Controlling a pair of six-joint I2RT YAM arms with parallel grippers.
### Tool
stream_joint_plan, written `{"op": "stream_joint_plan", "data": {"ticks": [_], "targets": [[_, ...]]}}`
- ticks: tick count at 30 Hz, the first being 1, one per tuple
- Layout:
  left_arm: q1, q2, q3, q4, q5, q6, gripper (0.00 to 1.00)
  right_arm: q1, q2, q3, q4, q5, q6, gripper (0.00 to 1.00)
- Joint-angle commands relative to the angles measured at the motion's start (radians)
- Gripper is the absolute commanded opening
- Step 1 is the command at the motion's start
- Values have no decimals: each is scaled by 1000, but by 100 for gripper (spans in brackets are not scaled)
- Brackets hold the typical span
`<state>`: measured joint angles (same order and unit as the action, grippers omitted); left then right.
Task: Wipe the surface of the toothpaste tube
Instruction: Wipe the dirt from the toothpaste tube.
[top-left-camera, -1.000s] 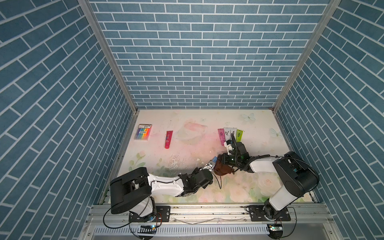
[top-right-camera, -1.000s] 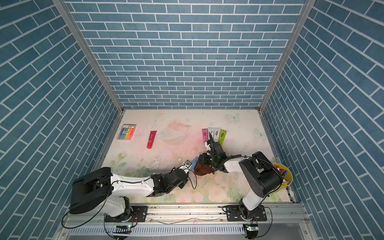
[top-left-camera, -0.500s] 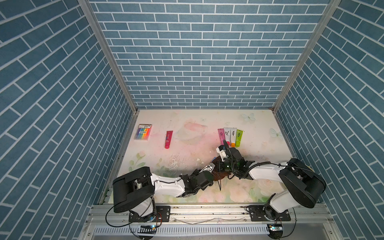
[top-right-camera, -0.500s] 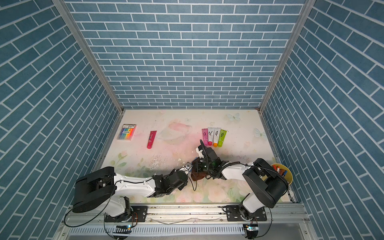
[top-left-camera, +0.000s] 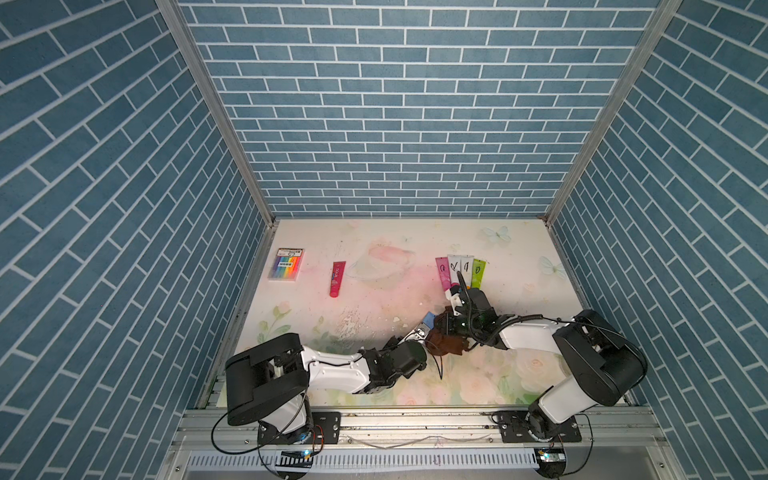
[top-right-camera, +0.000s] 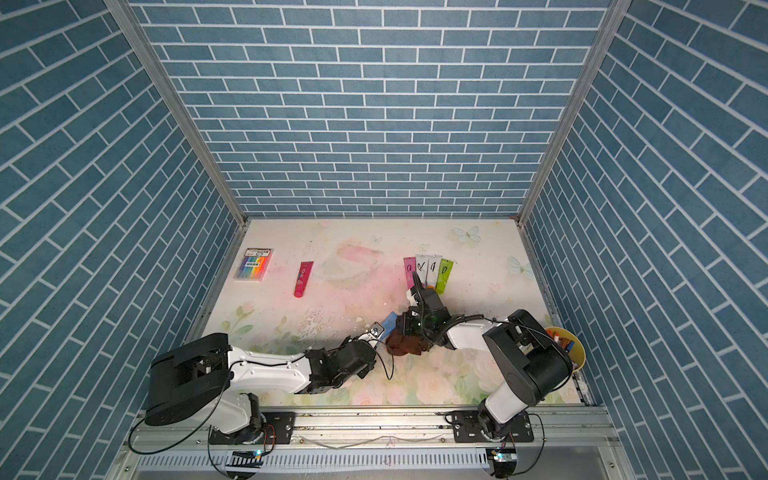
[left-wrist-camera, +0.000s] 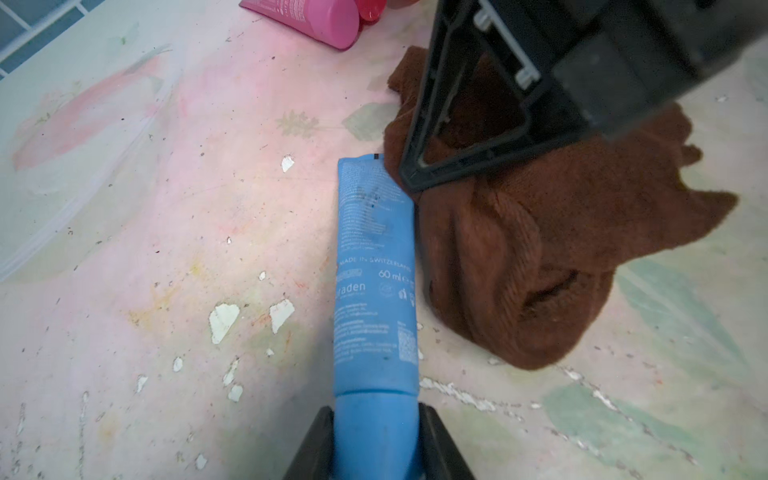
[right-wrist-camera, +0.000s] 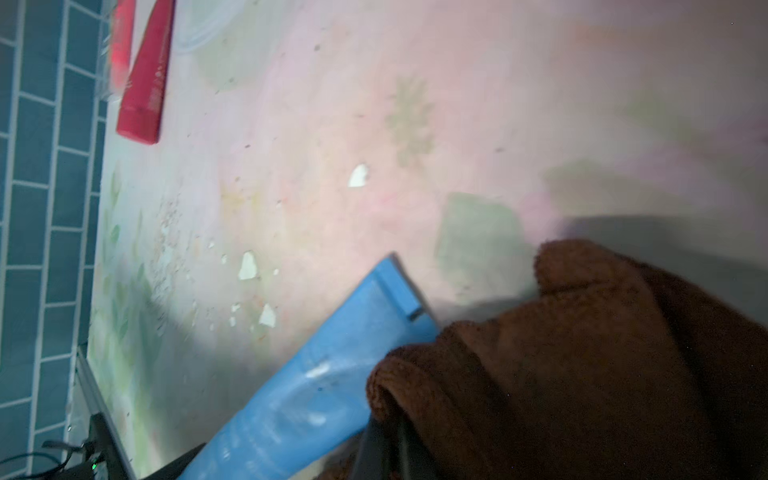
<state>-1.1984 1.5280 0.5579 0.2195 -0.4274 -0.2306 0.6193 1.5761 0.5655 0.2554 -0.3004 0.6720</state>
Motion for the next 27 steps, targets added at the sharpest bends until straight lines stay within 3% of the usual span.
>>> {"op": "stream_joint_plan", "data": {"ticks": [1,5,13,27], "targets": [[-3,-10,16,32,-20,4,0,-34,13,-44,-199,187,-41,0],[-4,-5,19,34,-17,5,0,-3,-51,-69,-111,41,-43,0],[-8,13,28,32,-7,9,0,146,-203,-44,-70,-54,-18,0],[-18,31,36,33,12,13,0,149,-101,14,28,-67,-22,0]]}}
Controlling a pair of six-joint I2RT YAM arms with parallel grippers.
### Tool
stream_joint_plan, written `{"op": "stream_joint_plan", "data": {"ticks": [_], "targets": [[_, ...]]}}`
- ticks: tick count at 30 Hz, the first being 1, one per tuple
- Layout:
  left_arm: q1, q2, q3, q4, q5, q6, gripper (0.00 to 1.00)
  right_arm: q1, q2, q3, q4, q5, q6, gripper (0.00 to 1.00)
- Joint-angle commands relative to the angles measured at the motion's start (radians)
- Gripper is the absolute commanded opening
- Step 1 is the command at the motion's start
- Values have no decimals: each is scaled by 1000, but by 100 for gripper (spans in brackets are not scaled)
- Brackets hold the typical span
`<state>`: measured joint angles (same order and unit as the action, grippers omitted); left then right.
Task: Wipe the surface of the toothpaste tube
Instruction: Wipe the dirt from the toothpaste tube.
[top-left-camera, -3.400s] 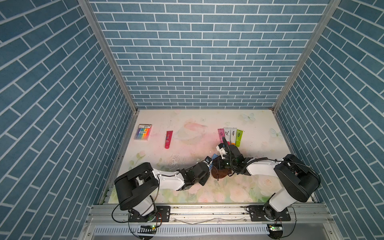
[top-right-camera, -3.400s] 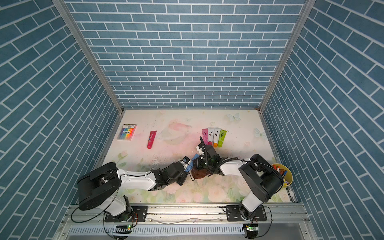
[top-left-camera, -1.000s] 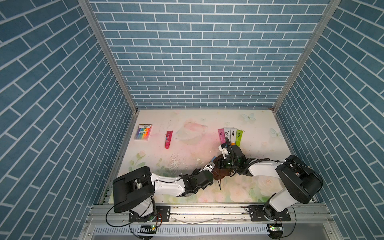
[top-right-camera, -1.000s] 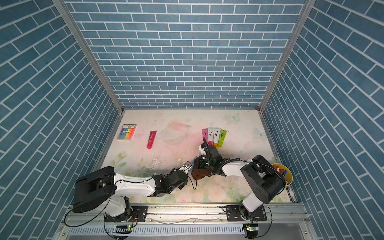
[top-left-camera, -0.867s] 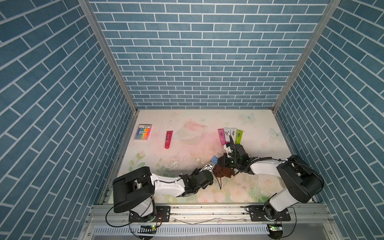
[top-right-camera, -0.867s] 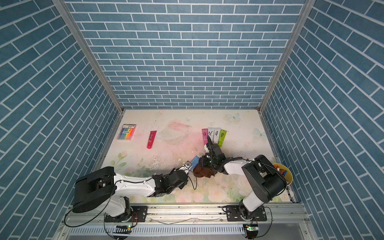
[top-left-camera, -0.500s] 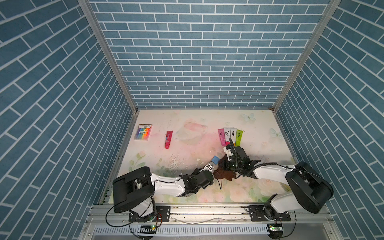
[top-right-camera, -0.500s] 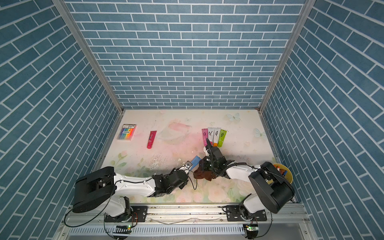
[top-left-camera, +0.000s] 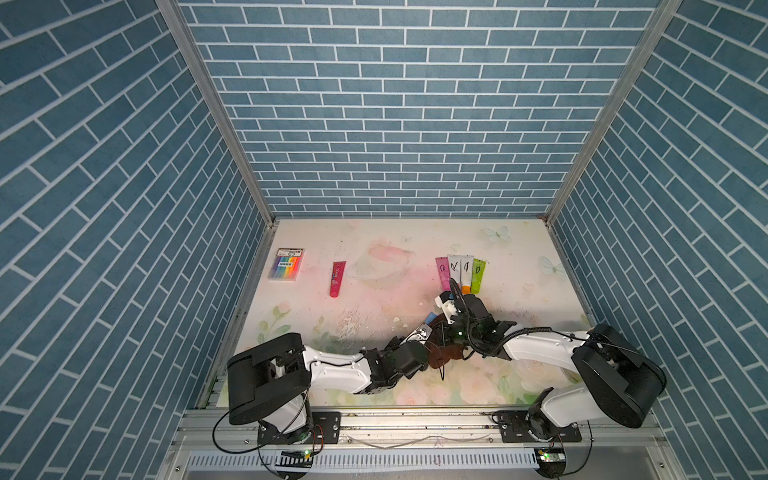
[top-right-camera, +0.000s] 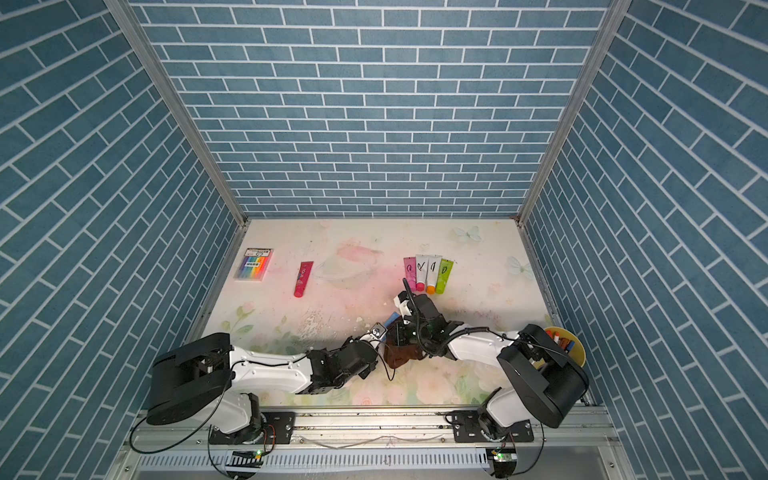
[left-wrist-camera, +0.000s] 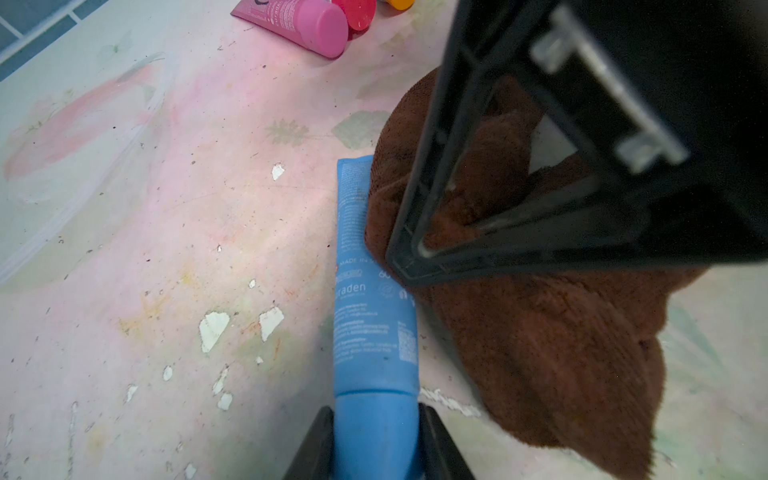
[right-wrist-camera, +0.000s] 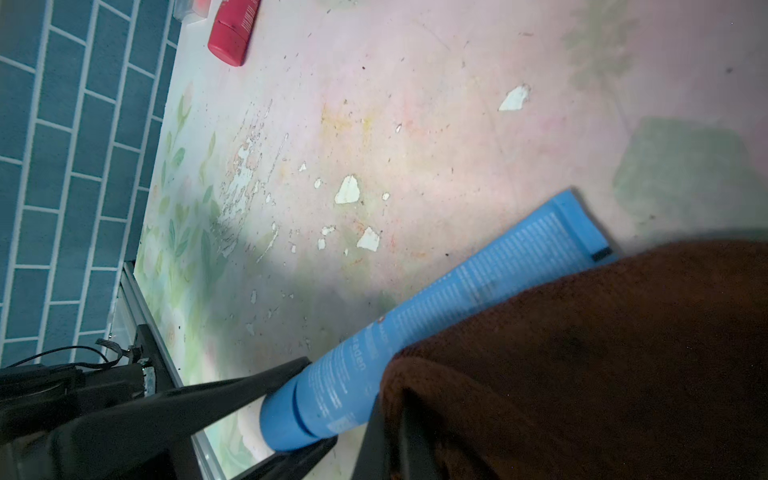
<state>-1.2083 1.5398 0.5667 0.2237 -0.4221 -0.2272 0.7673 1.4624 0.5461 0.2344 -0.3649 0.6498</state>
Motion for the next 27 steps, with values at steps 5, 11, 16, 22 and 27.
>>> {"op": "stream_joint_plan", "data": {"ticks": [5,11,16,22,27], "targets": [[-13,29,34,26,7,15,0,1,6,73,22,5,-15,0],[-20,30,37,19,-15,17,0,1,51,97,-51,58,-52,0],[-20,33,39,14,-27,15,0,2,94,68,-78,85,-56,0],[-23,21,35,14,-38,16,0,-46,142,60,-150,138,-64,0],[-28,14,30,14,-47,15,0,-143,173,56,-164,146,-58,0]]}}
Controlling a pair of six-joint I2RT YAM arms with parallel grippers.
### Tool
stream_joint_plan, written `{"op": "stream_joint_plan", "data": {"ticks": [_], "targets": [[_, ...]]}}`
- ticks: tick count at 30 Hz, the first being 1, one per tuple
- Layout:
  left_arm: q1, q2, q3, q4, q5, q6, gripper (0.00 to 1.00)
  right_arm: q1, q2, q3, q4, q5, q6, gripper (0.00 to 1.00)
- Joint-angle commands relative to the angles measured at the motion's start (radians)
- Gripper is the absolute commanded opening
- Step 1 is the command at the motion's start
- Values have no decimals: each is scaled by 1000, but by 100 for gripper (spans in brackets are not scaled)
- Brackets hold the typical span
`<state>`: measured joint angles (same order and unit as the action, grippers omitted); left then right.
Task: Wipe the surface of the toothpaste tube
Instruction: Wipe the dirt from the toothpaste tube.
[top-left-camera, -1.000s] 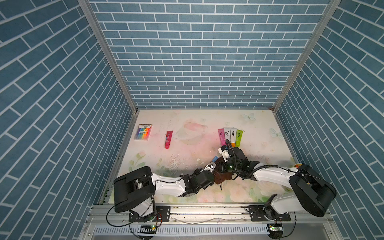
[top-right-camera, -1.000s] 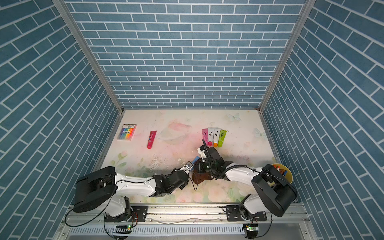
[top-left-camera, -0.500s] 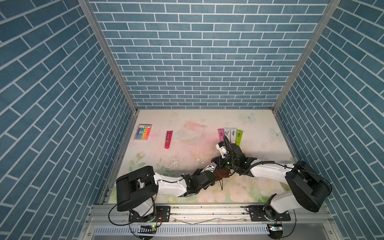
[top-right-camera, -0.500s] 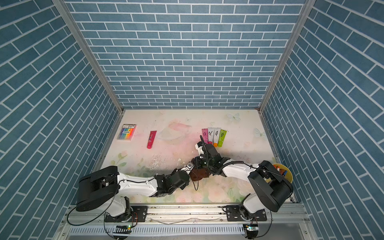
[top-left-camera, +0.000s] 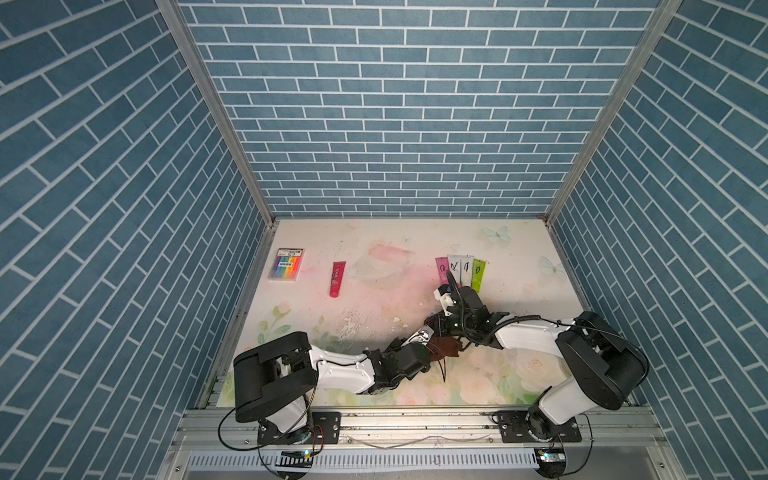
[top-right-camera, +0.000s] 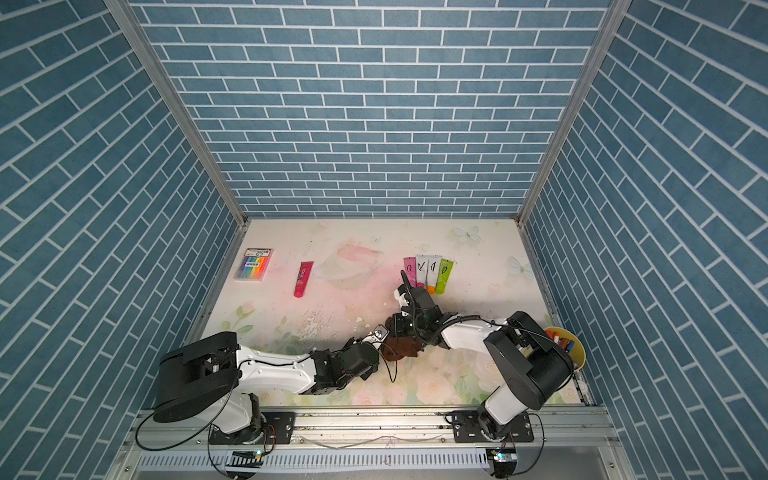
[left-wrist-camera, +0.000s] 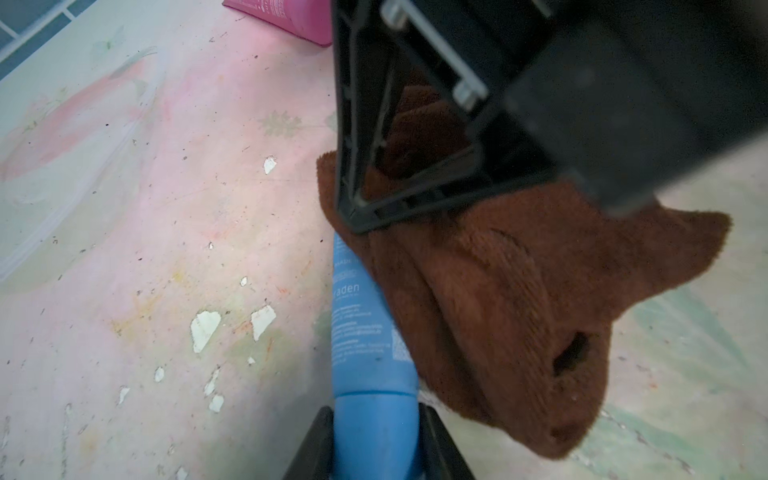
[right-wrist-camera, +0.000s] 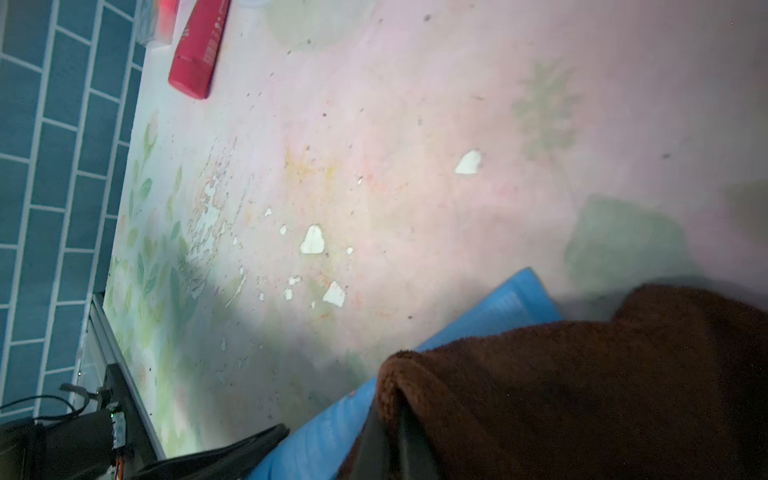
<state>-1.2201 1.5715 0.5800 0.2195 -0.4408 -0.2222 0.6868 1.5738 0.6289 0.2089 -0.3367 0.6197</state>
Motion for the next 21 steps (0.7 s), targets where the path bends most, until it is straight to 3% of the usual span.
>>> {"op": "stream_joint_plan", "data": {"ticks": [1,7,16,21], "targets": [[-16,-18,17,18,-30,9,0,-82,66,-32,-134,112,-28,0],[-17,-6,23,20,-27,12,0,-124,64,-54,-59,30,-48,0],[-19,4,31,19,-22,16,0,104,-45,-57,-29,-47,-20,0],[-19,-9,26,13,-45,15,0,135,-92,-114,7,-35,13,0]]}}
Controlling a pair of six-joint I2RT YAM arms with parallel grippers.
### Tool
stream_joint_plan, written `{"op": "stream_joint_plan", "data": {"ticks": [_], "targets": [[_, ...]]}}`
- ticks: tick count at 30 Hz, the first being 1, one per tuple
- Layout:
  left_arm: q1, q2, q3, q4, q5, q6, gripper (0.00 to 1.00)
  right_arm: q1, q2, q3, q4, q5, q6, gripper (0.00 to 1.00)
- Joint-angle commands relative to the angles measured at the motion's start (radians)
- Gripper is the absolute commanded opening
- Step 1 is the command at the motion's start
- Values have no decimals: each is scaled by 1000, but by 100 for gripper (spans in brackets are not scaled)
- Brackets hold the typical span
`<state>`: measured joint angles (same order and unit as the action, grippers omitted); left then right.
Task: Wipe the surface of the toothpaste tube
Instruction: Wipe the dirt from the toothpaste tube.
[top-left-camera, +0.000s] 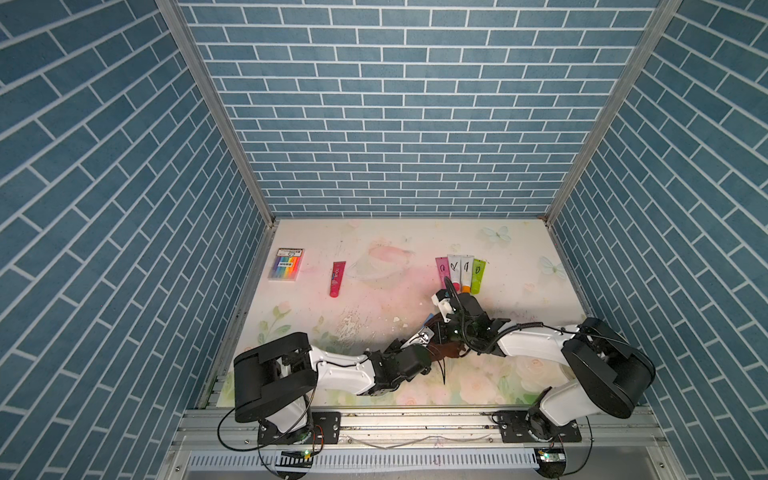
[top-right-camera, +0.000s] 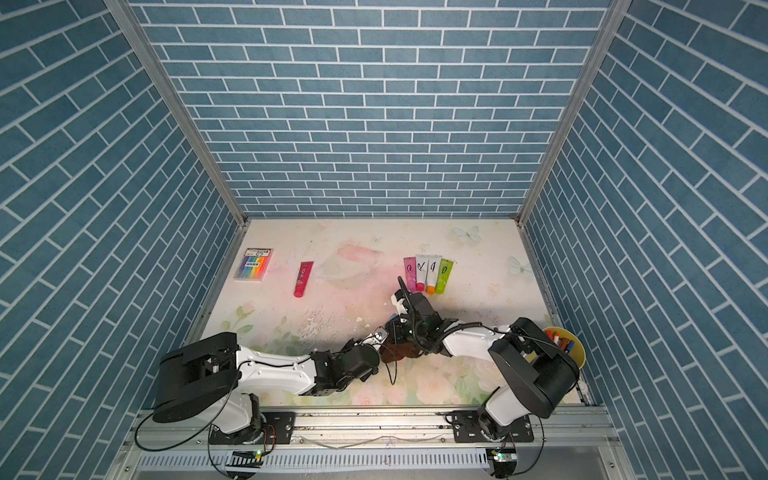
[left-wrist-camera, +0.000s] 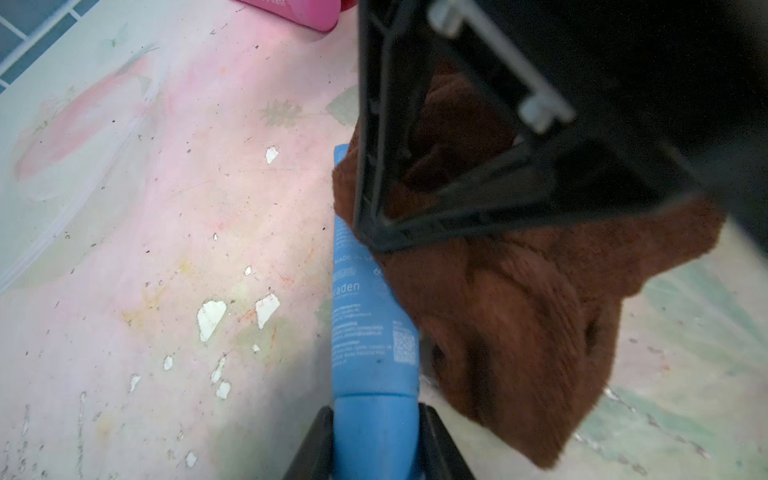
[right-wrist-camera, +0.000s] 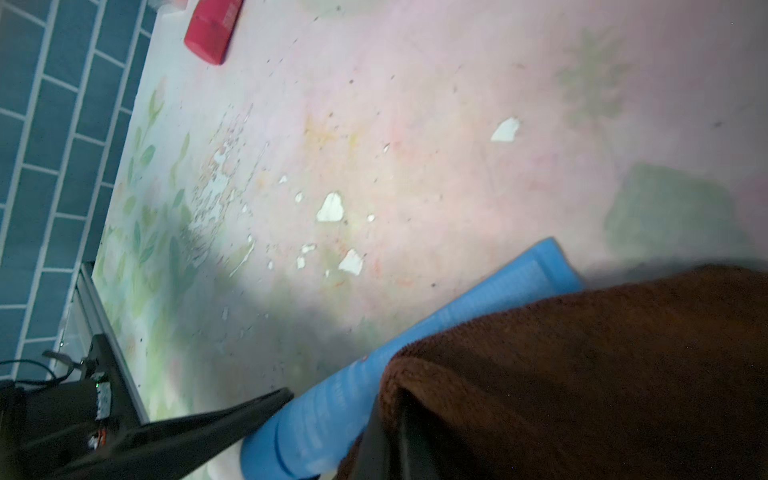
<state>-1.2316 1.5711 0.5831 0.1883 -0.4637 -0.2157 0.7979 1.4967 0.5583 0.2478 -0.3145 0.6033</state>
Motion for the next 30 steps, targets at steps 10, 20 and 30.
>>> {"op": "stream_joint_plan", "data": {"ticks": [10,20,30], "targets": [[-12,-15,19,50,-12,9,0,-127,105,-11,-38,-33,26,0],[-12,-28,13,47,-30,4,0,-258,149,18,-146,65,-4,0],[5,-55,30,-76,-122,-136,0,-260,-136,-45,-325,50,19,0]]}}
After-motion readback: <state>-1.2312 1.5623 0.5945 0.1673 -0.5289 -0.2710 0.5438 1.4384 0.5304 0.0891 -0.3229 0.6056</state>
